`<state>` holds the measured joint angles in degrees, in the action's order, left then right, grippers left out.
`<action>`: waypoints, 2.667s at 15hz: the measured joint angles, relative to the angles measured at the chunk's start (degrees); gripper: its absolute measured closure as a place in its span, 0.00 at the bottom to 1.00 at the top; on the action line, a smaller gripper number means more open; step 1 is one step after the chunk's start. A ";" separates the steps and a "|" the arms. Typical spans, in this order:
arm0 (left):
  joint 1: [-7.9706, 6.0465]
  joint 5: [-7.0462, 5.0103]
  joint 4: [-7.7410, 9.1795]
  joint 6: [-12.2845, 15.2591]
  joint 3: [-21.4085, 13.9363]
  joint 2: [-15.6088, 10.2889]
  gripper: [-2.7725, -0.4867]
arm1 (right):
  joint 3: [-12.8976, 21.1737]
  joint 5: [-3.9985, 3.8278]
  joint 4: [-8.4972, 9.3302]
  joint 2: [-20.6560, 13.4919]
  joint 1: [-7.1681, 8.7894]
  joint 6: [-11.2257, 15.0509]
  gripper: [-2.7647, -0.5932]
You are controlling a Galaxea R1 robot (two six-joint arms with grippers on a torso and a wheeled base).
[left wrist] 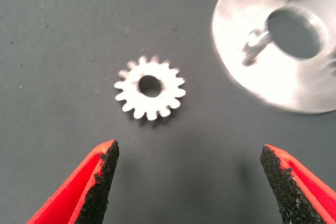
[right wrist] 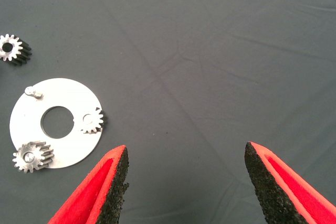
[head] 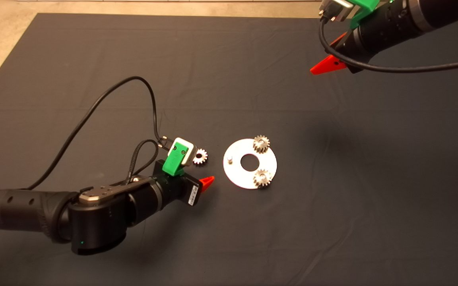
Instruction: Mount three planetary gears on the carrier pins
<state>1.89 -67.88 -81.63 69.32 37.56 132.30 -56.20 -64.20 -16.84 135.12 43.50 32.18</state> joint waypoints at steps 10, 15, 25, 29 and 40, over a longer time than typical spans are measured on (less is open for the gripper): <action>-1.22 0.33 4.11 -4.60 5.82 0.52 0.38 | -4.60 0.45 0.02 2.46 -0.54 -3.19 0.53; -4.32 0.48 7.82 -7.78 8.32 1.19 0.38 | -8.24 0.61 0.05 4.73 -2.88 -5.45 0.53; -4.31 2.55 8.14 -7.66 10.37 3.38 0.38 | -11.22 1.05 0.06 7.00 -3.86 -7.30 0.53; -4.94 2.75 8.17 -5.87 10.46 4.08 0.38 | -11.85 1.07 0.06 7.11 -4.47 -7.74 0.53; -5.57 3.47 8.12 -4.33 10.90 4.47 0.38 | -11.56 1.00 0.06 6.94 -4.80 -8.12 0.53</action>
<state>-3.68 -64.42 -73.51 64.99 48.46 136.77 -67.76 -63.19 -16.77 142.06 38.69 24.06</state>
